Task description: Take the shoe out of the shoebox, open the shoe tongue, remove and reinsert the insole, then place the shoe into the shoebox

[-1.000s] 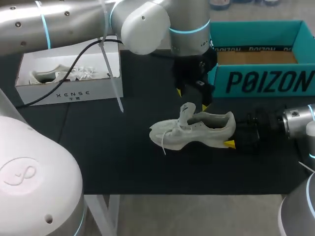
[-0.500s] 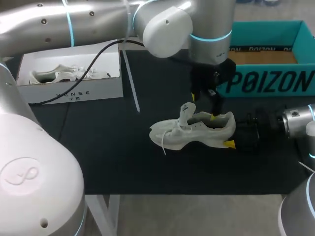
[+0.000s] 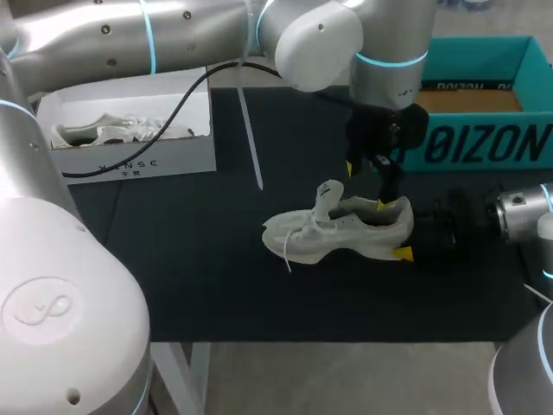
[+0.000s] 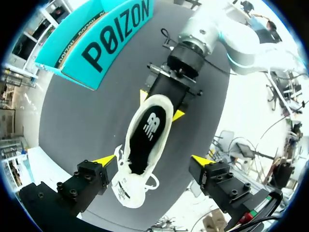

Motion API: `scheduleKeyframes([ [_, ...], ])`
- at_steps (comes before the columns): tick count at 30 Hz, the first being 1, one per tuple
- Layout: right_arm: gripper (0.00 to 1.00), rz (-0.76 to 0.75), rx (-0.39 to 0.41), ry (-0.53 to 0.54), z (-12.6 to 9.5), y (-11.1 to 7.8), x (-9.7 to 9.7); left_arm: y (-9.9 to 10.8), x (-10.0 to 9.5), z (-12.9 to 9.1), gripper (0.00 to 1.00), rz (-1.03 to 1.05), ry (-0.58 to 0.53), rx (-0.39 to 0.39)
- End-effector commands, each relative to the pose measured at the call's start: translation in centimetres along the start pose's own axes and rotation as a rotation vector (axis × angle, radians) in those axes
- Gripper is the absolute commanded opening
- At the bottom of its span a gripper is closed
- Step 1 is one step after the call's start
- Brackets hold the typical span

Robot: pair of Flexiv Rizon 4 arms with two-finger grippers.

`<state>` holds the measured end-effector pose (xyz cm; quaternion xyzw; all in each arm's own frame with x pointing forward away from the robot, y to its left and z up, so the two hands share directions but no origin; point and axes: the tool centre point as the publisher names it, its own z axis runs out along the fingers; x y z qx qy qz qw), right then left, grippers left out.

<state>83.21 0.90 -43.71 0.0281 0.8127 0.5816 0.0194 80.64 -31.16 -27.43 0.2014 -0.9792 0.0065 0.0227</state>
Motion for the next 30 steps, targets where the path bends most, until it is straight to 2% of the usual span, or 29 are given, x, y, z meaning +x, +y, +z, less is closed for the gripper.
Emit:
scheduleKeyframes([
  [1, 0.00, 0.001, 0.001, -0.001, 0.5, -0.7, 0.0, -0.6, 0.6, 0.4, 1.00, 0.120, -0.029, -0.022],
  [7, 0.00, 0.001, 0.001, -0.001, 0.5, -0.7, 0.0, -0.4, 0.4, 2.1, 1.00, 0.186, -0.001, -0.026],
  [8, 0.00, 0.001, 0.001, -0.001, 0.5, -0.7, 0.0, -0.3, 0.4, 2.4, 0.91, 0.193, -0.007, -0.025],
  [9, 0.00, 0.001, 0.001, -0.001, 0.5, -0.7, 0.0, -0.2, 0.3, 2.8, 0.35, 0.190, -0.006, -0.025],
  [10, 0.00, 0.001, 0.001, -0.001, 0.5, -0.7, 0.0, -0.2, 0.2, 3.1, 0.00, 0.202, 0.009, -0.012],
  [16, 0.00, 0.001, 0.001, -0.001, 0.5, -0.7, 0.0, -0.1, -0.6, 5.2, 0.00, 0.245, 0.029, -0.010],
  [19, 0.00, 0.001, 0.001, -0.001, 0.5, -0.7, 0.0, -0.2, -0.9, 6.0, 0.00, 0.272, 0.026, -0.035],
  [30, 0.00, 0.001, 0.001, -0.001, 0.5, -0.7, 0.0, -1.1, -1.7, 7.1, 0.00, 0.295, 0.017, -0.059],
])
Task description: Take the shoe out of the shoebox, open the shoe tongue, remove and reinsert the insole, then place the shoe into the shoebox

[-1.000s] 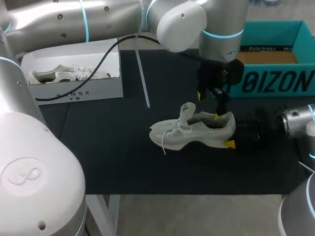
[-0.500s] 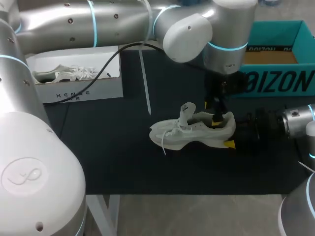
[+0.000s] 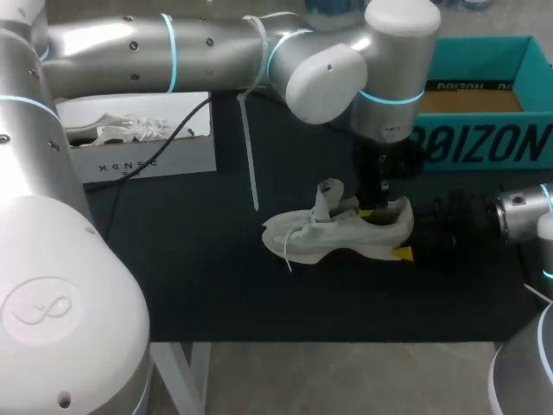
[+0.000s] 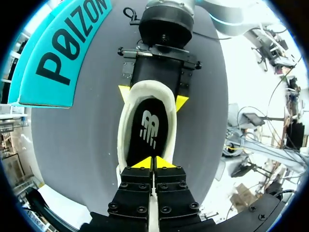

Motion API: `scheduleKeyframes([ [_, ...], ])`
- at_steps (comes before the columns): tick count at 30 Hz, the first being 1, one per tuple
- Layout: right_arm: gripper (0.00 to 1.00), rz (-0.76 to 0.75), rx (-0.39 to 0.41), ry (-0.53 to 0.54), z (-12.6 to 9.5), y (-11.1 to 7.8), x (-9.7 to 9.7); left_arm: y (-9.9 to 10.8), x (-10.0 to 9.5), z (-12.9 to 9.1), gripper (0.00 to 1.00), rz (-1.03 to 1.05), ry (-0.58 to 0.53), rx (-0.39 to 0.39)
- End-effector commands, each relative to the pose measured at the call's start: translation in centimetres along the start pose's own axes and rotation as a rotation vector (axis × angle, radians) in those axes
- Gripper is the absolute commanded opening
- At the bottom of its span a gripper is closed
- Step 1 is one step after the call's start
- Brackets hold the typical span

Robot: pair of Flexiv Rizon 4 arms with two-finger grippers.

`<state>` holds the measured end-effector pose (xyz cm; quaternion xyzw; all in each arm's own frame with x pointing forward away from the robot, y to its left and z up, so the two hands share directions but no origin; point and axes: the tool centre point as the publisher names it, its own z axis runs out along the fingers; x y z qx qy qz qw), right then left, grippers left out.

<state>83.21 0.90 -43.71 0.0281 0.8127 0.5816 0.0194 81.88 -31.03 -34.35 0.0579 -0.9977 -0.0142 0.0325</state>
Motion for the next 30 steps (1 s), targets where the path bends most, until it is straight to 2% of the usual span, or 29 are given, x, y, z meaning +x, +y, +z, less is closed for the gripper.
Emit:
scheduleKeyframes([
  [1, 0.00, 0.001, 0.001, -0.001, 0.5, -0.7, 0.0, -0.8, -0.3, 0.1, 0.00, 0.008, 0.007, -0.003],
  [7, 0.00, 0.001, 0.001, -0.001, 0.5, -0.7, 0.0, -1.4, -0.2, -0.2, 0.00, 0.021, -0.006, 0.003],
  [12, 0.00, 0.001, 0.001, -0.001, 0.5, -0.7, 0.0, -0.9, -0.2, 0.6, 0.00, 0.020, -0.006, -0.017],
  [20, 0.00, 0.001, 0.001, -0.001, 0.5, -0.7, 0.0, -0.6, 1.2, 1.9, 0.00, 0.075, -0.020, -0.077],
  [30, 0.00, 0.001, 0.001, -0.001, 0.5, -0.7, 0.0, -0.4, 1.5, 3.1, 0.00, 0.081, -0.033, -0.124],
])
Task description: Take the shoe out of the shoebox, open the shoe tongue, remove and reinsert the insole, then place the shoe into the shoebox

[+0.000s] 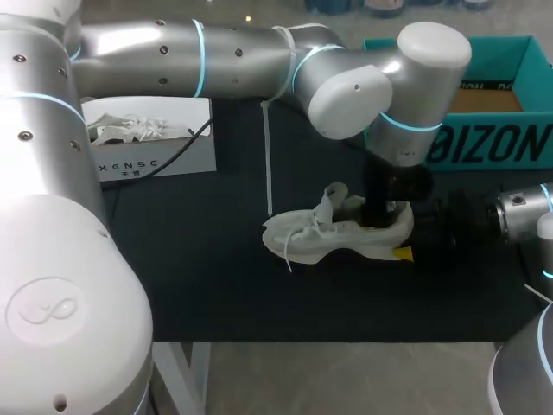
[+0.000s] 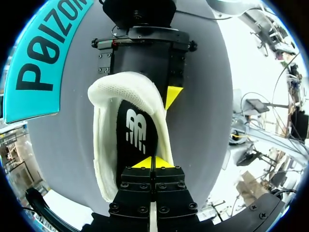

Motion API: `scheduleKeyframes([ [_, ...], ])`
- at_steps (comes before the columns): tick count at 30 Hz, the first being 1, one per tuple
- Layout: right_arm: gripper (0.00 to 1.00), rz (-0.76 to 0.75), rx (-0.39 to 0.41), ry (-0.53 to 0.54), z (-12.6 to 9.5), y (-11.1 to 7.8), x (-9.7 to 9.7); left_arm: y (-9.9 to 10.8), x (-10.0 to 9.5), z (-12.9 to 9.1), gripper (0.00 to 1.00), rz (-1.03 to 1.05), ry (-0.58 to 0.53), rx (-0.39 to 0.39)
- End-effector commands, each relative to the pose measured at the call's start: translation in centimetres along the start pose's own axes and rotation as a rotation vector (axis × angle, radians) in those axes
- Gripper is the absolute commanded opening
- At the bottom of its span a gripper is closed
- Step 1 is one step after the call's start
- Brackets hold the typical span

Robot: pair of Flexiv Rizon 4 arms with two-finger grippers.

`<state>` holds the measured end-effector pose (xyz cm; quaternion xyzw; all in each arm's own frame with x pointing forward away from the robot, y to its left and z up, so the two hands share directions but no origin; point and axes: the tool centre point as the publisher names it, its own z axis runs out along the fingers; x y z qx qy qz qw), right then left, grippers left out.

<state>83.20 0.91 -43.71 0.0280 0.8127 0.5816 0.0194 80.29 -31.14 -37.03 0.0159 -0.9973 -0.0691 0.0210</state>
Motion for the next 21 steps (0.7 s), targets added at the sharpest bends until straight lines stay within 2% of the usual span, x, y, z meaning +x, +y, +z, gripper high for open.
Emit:
scheduleKeyframes([
  [1, 0.00, 0.001, 0.001, -0.001, 0.51, -0.66, 0.00, -0.40, 0.06, 0.38, 0.00, 0.002, -0.003, -0.015],
  [9, 0.00, 0.001, 0.001, -0.001, 0.51, -0.66, 0.00, -0.34, -0.04, 0.67, 0.00, 0.013, -0.015, -0.028],
  [12, 0.00, 0.001, 0.001, -0.001, 0.51, -0.66, 0.00, -0.29, -0.07, 0.78, 0.24, 0.017, -0.018, -0.030],
  [14, 0.00, 0.001, 0.001, -0.001, 0.51, -0.66, 0.00, -0.27, -0.12, 0.82, 0.30, 0.017, -0.018, -0.028],
  [18, 0.00, 0.001, 0.001, -0.001, 0.51, -0.66, 0.00, -0.27, -0.21, 0.85, 0.33, 0.016, -0.021, -0.031],
  [21, 0.00, 0.001, 0.001, -0.001, 0.51, -0.66, 0.00, -0.35, -0.29, 0.99, 0.27, 0.015, -0.027, -0.035],
])
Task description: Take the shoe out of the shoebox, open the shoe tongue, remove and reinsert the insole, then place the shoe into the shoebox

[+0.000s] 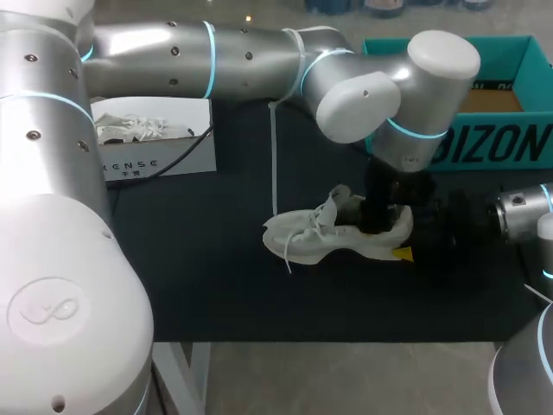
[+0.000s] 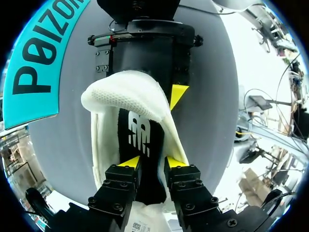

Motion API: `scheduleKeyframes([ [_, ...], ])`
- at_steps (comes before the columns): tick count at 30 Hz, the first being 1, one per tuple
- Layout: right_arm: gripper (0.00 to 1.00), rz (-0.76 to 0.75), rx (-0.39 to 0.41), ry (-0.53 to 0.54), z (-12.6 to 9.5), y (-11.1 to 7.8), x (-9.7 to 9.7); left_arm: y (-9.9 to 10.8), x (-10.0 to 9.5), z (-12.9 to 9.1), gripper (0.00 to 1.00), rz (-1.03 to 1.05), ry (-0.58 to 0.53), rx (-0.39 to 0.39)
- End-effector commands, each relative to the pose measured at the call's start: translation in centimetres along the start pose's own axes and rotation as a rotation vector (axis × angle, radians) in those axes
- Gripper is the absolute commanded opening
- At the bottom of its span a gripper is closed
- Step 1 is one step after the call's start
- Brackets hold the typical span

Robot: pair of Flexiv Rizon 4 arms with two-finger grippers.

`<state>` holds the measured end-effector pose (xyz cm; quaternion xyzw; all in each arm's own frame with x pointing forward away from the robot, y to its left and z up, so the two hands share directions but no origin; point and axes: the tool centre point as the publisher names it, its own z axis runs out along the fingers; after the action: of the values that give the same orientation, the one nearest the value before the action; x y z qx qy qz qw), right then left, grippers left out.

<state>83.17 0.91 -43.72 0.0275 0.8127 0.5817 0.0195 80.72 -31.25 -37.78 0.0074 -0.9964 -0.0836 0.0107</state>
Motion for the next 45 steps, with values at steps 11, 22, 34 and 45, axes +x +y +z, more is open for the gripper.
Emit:
scheduleKeyframes([
  [11, 0.00, 0.002, 0.002, -0.001, 0.5, -0.6, 0.0, -0.6, 0.2, 3.1, 0.36, -0.014, -0.100, -0.020],
  [22, 0.00, 0.002, 0.002, -0.001, 0.5, -0.6, 0.0, -0.7, -0.6, 5.1, 0.03, -0.073, -0.234, 0.034],
  [34, 0.00, 0.002, 0.002, -0.001, 0.5, -0.6, 0.0, 0.5, -1.4, 2.7, 0.00, -0.131, -0.333, 0.016],
  [45, 0.00, 0.002, 0.002, -0.001, 0.5, -0.6, 0.0, 1.2, -0.6, 0.1, 0.00, -0.161, -0.387, 0.040],
])
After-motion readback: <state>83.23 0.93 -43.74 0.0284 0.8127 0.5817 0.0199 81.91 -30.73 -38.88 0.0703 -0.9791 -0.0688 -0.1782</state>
